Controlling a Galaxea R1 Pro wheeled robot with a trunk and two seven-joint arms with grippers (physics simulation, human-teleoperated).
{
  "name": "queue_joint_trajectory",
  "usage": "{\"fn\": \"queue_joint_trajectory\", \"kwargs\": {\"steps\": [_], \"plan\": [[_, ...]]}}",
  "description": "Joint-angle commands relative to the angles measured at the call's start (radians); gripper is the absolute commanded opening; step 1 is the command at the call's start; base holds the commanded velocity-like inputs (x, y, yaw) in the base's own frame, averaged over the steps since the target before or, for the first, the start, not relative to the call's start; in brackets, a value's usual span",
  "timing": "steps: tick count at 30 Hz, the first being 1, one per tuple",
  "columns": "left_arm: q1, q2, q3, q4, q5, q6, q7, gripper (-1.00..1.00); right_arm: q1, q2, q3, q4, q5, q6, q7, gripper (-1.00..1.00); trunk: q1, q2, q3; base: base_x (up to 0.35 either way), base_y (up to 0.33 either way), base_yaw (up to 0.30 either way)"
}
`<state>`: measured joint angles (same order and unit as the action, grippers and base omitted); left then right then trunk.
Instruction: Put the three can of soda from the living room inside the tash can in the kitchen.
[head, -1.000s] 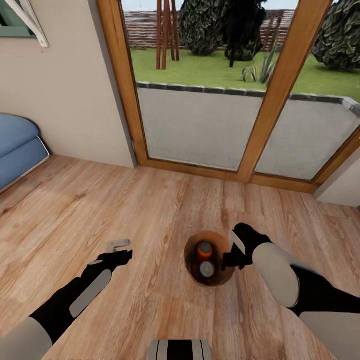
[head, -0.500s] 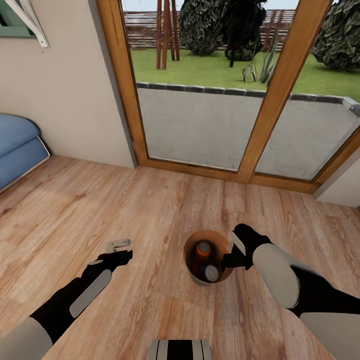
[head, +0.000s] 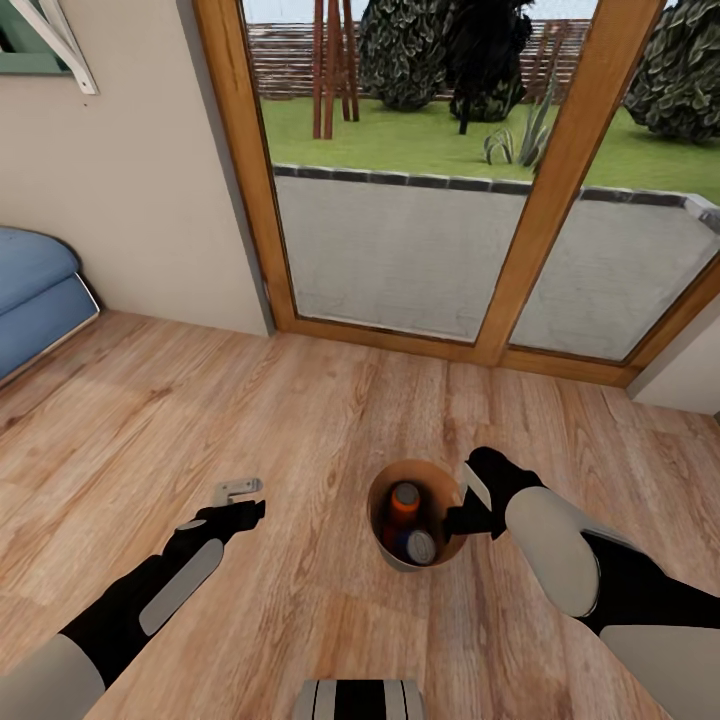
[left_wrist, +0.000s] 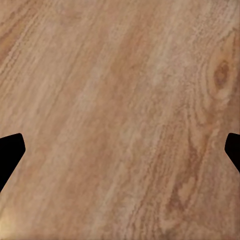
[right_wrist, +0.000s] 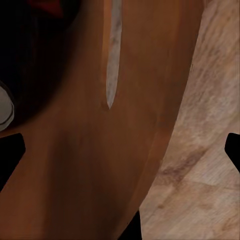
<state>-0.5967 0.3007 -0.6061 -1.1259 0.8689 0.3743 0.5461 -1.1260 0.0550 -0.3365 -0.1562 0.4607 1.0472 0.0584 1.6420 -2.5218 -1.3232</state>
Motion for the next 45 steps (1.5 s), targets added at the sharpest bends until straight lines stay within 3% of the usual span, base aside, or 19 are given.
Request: {"fn": "queue_joint_trajectory", "kwargs": {"steps": [1,13,33,45], "plan": [[0.0,-0.001,0.0,0.0,0.0,0.0,0.0,1.0,0.0,0.0,0.0,-0.002,0.001,0.0,0.0,1.0,0.0,0.0,0.0,0.0,0.0,0.0],[0.0,-0.027,-0.02,0.03,-0.002,-0.006,0.0,1.0,-0.001,0.0,0.007,-0.035,0.003,0.0,0.0,1.0,0.0,0.0,0.0,0.0,0.0,0.0],[0.0,-0.034,-0.025,0.041,-0.002,-0.037,0.0,1.0,-0.002,0.009,0.016,-0.071,0.008,0.0,0.0,1.0,0.0,0.0,0.0,0.0,0.0,0.0],[0.0,-0.035,-0.05,0.041,-0.001,-0.042,0.0,1.0,-0.002,0.012,0.017,-0.092,0.008,0.0,0.001,1.0,0.0,0.0,0.0,0.0,0.0,0.0]]}}
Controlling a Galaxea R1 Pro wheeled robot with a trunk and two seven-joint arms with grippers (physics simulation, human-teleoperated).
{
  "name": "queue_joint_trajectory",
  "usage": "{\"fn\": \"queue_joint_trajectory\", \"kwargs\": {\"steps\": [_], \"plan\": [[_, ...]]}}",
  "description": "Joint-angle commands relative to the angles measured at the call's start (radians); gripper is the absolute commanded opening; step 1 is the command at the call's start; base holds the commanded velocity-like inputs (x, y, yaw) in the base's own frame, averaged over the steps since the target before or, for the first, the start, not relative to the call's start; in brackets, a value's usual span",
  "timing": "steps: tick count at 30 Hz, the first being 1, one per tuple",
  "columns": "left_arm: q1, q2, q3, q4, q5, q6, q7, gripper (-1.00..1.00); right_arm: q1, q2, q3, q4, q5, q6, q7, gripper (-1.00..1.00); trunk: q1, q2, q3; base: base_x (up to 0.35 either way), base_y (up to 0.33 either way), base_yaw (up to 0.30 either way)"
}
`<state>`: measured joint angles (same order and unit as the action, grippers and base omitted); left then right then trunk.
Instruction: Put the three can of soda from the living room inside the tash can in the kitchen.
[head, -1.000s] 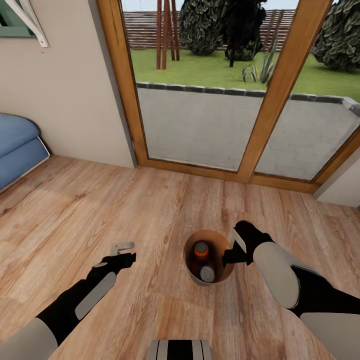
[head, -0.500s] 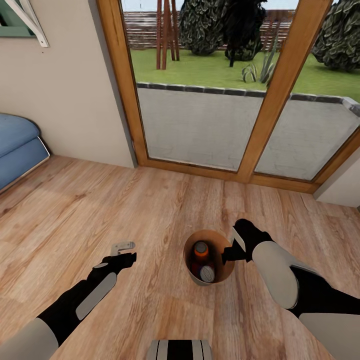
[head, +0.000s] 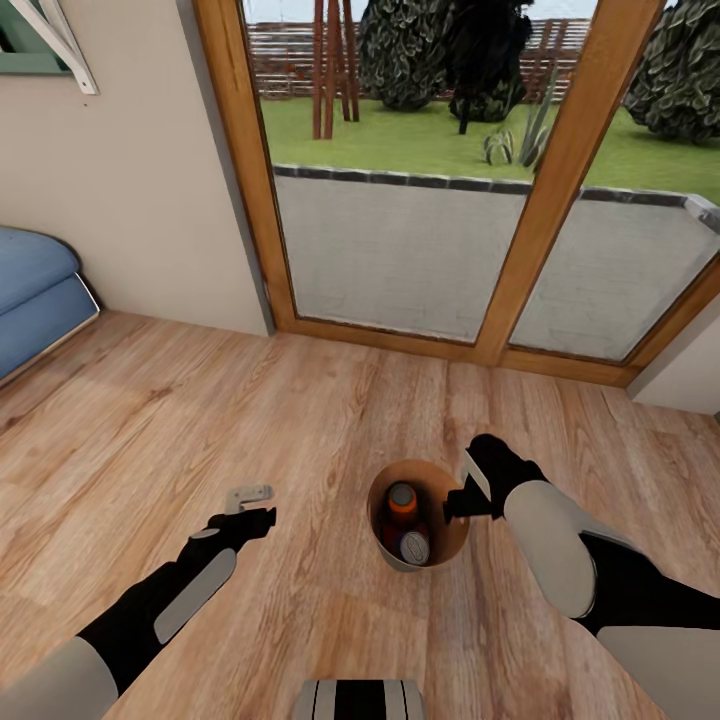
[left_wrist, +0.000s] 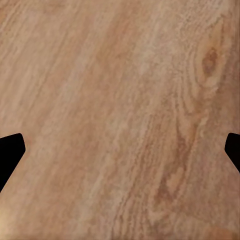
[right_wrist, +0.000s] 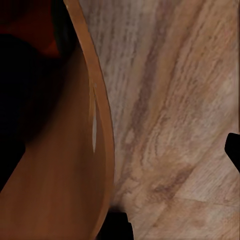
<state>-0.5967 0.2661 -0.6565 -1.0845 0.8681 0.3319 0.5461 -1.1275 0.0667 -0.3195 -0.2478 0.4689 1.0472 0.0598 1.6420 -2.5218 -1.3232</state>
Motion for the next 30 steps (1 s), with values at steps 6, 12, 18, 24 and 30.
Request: {"fn": "queue_joint_trajectory", "kwargs": {"steps": [6,12,18,24,30], "plan": [[0.0,0.0,-0.001,0.0,0.0,-0.001,0.0,1.0,0.0,0.001,-0.001,-0.01,-0.001,0.0,0.0,1.0,0.0,0.0,0.0,0.0,0.0,0.0],[0.0,0.0,-0.002,0.025,0.0,-0.01,-0.001,1.0,0.0,0.002,0.0,-0.011,-0.002,0.0,0.0,1.0,-0.002,0.001,0.019,0.0,0.0,0.0],[0.0,-0.004,-0.003,0.084,0.001,-0.014,-0.001,1.0,0.0,0.002,0.0,-0.01,-0.003,0.0,0.0,1.0,-0.005,0.003,0.043,0.0,0.0,0.0],[0.0,-0.007,-0.003,0.097,0.001,-0.014,-0.02,1.0,0.0,0.002,0.0,-0.01,-0.004,0.0,0.0,1.0,-0.008,0.004,0.066,0.0,0.0,0.0],[0.0,-0.007,-0.002,0.099,0.0,-0.014,-0.033,1.0,0.0,0.003,0.0,-0.01,-0.004,0.0,0.0,1.0,-0.01,0.005,0.089,0.0,0.0,0.0]]}}
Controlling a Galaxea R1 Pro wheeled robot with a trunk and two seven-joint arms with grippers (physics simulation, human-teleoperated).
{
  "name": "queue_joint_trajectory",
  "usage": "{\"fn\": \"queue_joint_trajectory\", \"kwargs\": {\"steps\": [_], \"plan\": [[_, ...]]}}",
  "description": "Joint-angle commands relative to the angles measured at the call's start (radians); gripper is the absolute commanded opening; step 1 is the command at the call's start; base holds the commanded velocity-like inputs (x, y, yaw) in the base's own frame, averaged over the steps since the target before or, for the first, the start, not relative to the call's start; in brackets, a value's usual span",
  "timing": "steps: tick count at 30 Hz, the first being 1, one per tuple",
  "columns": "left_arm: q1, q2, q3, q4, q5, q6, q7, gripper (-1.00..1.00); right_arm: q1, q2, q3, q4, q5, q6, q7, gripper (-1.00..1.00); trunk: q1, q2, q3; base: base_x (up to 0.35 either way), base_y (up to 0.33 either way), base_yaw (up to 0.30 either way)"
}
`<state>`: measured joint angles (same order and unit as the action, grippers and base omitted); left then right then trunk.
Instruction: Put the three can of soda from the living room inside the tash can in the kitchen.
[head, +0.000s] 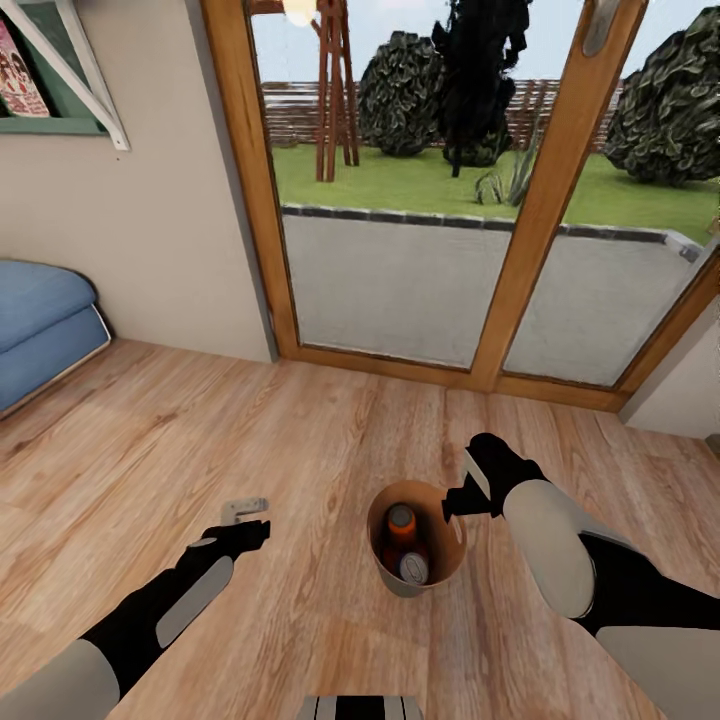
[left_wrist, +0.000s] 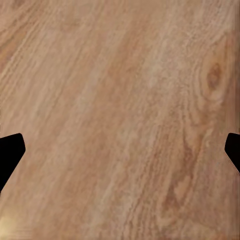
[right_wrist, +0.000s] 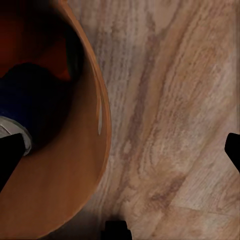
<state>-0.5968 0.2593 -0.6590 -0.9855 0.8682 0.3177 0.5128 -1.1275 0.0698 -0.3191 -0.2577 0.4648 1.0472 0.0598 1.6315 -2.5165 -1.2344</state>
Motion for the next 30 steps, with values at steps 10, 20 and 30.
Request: {"fn": "queue_joint_trajectory", "kwargs": {"steps": [10,20,30], "plan": [[0.0,0.0,0.0,0.001,0.0,0.001,-0.003,1.0,0.0,0.001,0.001,-0.001,0.0,0.0,0.0,1.0,-0.004,0.002,0.039,0.0,0.0,0.0],[0.0,-0.003,0.0,0.002,0.0,0.001,-0.005,1.0,-0.001,0.001,0.002,-0.003,0.002,0.0,0.0,1.0,-0.009,0.005,0.077,0.0,0.0,0.0],[0.0,-0.019,-0.001,0.034,-0.001,0.0,-0.009,1.0,0.004,0.019,0.034,-0.232,0.001,0.0,0.005,1.0,-0.013,0.007,0.116,0.0,0.0,0.0]]}}
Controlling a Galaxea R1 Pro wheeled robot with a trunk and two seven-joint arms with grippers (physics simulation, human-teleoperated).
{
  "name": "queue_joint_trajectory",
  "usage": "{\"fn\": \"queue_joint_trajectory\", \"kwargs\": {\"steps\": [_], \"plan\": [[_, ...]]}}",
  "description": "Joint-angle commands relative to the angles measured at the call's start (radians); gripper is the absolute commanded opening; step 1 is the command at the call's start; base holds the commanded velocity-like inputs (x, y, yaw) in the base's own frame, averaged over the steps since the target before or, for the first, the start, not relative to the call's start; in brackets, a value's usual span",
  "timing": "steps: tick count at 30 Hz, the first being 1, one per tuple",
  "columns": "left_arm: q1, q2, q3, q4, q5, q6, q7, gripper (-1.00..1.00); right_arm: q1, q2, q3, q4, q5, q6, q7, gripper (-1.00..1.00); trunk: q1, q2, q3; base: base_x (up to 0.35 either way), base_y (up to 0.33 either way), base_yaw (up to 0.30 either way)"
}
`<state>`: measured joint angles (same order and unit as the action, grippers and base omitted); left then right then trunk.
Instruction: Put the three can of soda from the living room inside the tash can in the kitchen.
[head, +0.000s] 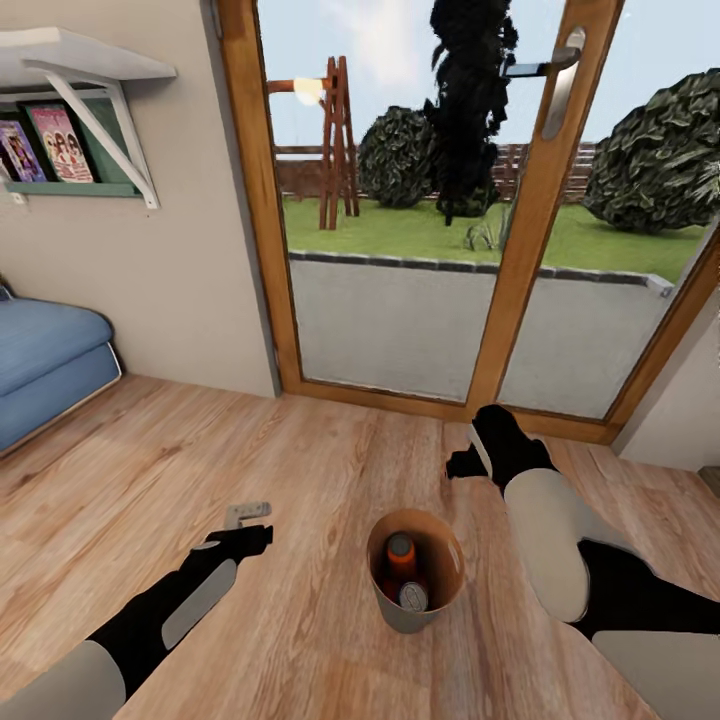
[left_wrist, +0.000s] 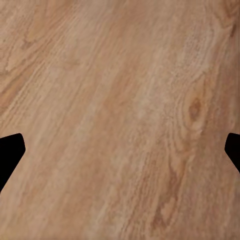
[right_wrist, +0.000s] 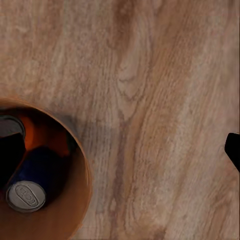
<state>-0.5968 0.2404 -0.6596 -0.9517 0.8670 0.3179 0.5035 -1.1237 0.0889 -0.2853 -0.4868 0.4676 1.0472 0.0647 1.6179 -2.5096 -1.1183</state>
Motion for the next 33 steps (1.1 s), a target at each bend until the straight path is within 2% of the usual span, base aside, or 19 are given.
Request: {"fn": "queue_joint_trajectory", "kwargs": {"steps": [1,2,3,4,8,9,10,12,16,17,18,19,21,22,23,31,33], "plan": [[0.0,-0.001,0.0,0.002,0.0,0.0,0.0,1.0,0.007,0.002,0.007,-0.042,-0.002,0.0,0.002,1.0,0.0,0.0,0.004,0.0,0.0,0.0],[0.0,-0.002,0.0,0.003,0.0,0.0,-0.001,1.0,0.019,0.004,0.014,-0.085,-0.003,0.0,0.004,1.0,-0.001,0.001,0.008,0.0,0.0,0.0],[0.0,-0.003,0.0,0.007,0.0,0.0,-0.001,1.0,0.134,0.008,0.093,-0.38,-0.005,0.0,0.066,1.0,-0.001,0.001,0.012,0.0,0.0,0.0],[0.0,-0.004,0.0,0.007,0.0,0.0,-0.002,1.0,0.182,0.007,0.145,-0.504,-0.004,0.0,0.114,1.0,-0.002,0.001,0.015,0.0,0.0,0.0],[0.0,-0.005,0.0,0.008,0.0,0.0,-0.002,1.0,0.279,0.003,0.241,-0.74,-0.001,0.0,0.204,1.0,-0.003,0.002,0.031,0.0,0.0,0.0],[0.0,-0.005,0.0,0.008,0.0,0.0,-0.002,1.0,0.305,0.002,0.256,-0.792,-0.001,0.0,0.218,1.0,-0.004,0.002,0.035,0.0,0.0,0.0],[0.0,-0.005,0.0,0.008,0.0,0.0,-0.002,1.0,0.356,0.001,0.277,-0.886,0.0,0.0,0.24,1.0,-0.004,0.003,0.039,0.0,0.0,0.0],[0.0,-0.005,0.0,0.008,0.0,0.0,-0.002,1.0,0.406,0.001,0.29,-0.961,0.0,0.0,0.255,1.0,-0.005,0.003,0.046,0.0,0.0,0.0],[0.0,-0.006,0.0,0.008,0.0,0.0,-0.002,1.0,0.497,0.001,0.303,-1.043,0.001,0.0,0.269,1.0,-0.007,0.004,0.062,0.0,0.0,0.0],[0.0,-0.006,0.0,0.008,0.0,-0.001,-0.002,1.0,0.58,0.001,0.306,-1.076,0.002,0.0,0.271,1.0,-0.007,0.004,0.066,0.0,0.0,0.0],[0.0,-0.006,0.0,0.008,0.0,-0.001,-0.002,1.0,0.58,0.001,0.306,-1.076,0.002,0.0,0.271,1.0,-0.008,0.004,0.07,0.0,0.0,0.0],[0.0,-0.006,0.0,0.008,0.0,-0.001,-0.002,1.0,0.625,0.0,0.305,-1.085,0.002,0.0,0.271,1.0,-0.008,0.005,0.074,0.0,0.0,0.0],[0.0,-0.006,0.0,0.008,0.0,-0.001,-0.002,1.0,0.667,0.001,0.304,-1.09,0.001,0.0,0.271,1.0,-0.009,0.005,0.082,0.0,0.0,0.0],[0.0,-0.006,0.0,0.008,0.0,-0.002,-0.002,1.0,0.701,0.001,0.301,-1.093,0.001,-0.03,0.271,1.0,-0.01,0.005,0.086,0.0,0.0,0.0],[0.0,-0.006,0.0,0.008,0.0,-0.002,-0.002,1.0,0.73,0.002,0.29,-1.095,0.001,-0.061,0.271,1.0,-0.01,0.006,0.091,0.0,0.0,0.0],[0.0,-0.006,0.0,0.008,0.0,-0.002,-0.002,1.0,0.833,0.005,0.195,-1.099,-0.009,-0.18,0.283,1.0,-0.014,0.007,0.133,0.0,0.0,0.0],[0.0,-0.006,0.0,0.009,0.0,-0.002,-0.001,1.0,0.884,0.006,0.179,-1.099,-0.011,-0.233,0.285,1.0,-0.015,0.008,0.143,0.0,0.0,0.0]]}}
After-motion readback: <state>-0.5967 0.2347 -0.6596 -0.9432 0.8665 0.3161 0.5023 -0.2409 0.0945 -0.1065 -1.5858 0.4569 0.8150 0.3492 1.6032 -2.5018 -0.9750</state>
